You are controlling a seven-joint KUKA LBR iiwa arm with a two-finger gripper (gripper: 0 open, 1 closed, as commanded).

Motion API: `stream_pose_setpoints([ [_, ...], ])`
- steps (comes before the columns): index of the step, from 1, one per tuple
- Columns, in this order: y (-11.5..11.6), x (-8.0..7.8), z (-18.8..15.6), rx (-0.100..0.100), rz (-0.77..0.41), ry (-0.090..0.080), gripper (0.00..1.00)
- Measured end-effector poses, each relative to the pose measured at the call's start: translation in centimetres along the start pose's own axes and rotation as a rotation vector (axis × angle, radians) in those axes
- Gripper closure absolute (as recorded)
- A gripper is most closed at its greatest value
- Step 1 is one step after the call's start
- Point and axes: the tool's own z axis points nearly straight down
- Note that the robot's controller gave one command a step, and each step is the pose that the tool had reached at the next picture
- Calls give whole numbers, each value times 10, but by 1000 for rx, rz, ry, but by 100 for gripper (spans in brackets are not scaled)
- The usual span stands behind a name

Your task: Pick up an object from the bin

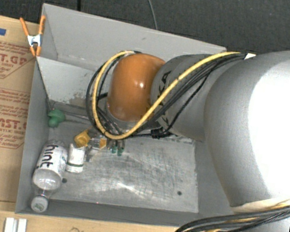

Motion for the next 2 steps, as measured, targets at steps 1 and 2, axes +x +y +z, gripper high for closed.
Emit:
stream_pose_setpoints([
  [1,0,0,0,0,0,0,100],
  [2,5,-1,2,4,-62,-6,100],
])
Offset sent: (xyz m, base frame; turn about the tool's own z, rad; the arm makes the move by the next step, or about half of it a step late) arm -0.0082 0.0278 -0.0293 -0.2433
